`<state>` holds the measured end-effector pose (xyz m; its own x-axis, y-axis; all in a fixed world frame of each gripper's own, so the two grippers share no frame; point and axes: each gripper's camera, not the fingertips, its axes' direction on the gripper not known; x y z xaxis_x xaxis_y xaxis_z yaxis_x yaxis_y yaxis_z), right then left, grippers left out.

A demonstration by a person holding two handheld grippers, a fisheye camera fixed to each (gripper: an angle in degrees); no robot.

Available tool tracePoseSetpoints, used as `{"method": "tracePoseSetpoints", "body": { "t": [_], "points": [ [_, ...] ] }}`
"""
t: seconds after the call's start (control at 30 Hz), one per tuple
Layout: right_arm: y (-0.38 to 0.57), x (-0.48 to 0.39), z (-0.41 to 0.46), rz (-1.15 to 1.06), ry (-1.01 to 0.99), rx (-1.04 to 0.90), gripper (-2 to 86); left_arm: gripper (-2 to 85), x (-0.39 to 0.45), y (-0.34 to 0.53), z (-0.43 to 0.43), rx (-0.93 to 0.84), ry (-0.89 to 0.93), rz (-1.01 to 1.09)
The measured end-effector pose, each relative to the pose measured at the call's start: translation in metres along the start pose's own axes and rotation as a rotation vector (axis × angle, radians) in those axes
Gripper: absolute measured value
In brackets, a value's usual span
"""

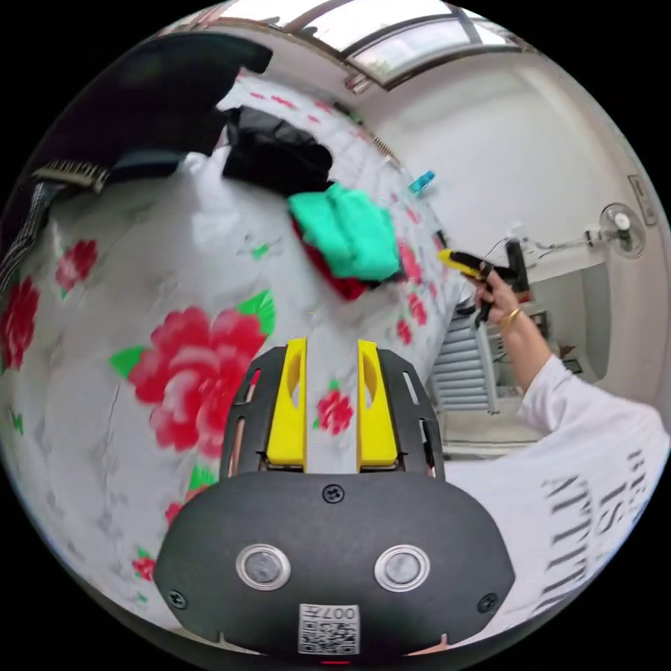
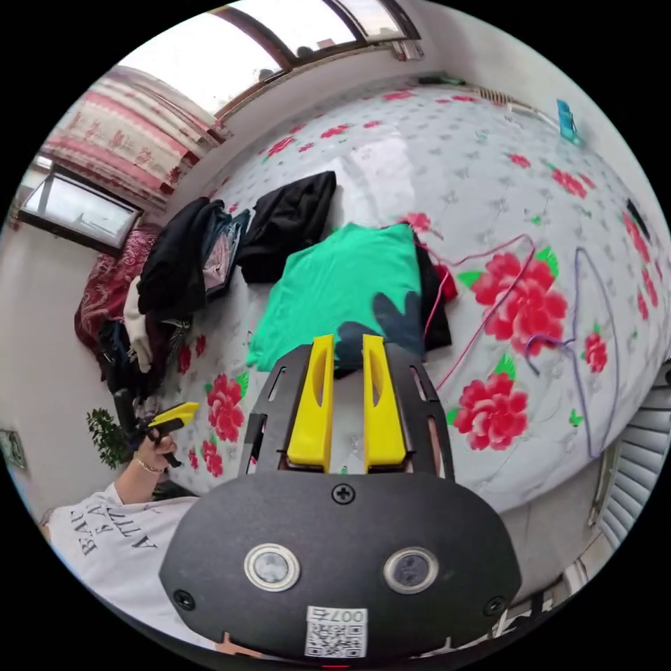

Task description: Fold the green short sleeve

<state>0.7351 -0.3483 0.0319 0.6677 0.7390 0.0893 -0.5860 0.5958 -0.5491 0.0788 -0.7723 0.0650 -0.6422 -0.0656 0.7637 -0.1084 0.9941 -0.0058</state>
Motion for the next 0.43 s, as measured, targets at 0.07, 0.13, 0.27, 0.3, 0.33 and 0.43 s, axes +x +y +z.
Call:
{"method": "tracePoseSetpoints", "body": {
  "t": [0.07,0.13,0.27,0.3,0.33,0.43],
  "points": [
    [0.026,-0.007,0.026,-0.05,-0.057,-0.006,5.4,9.5,-0.009,0.043,0.002,-0.063,-0.122,-0.045],
    [0.062,-0.038,0.072,-0.157,-0.058,-0.098,5.5,9.3,-0.022,0.09,-0.006,-0.092,-0.236,-0.164],
    [0.126,-0.118,0.143,-0.427,-0.023,-0.288,5.2,9.3,-0.037,0.201,-0.051,0.05,-0.381,-0.588],
    [0.15,-0.149,0.162,-0.547,-0.011,-0.34,5.0,9.4,-0.035,0.229,-0.064,0.126,-0.406,-0.693],
    [0.173,-0.178,0.178,-0.663,0.0,-0.399,4.8,9.4,-0.033,0.241,-0.071,0.169,-0.425,-0.735],
    [0.223,-0.235,0.208,-0.879,0.03,-0.496,4.6,9.5,-0.029,0.29,-0.103,0.315,-0.524,-0.882]
  ]
}}
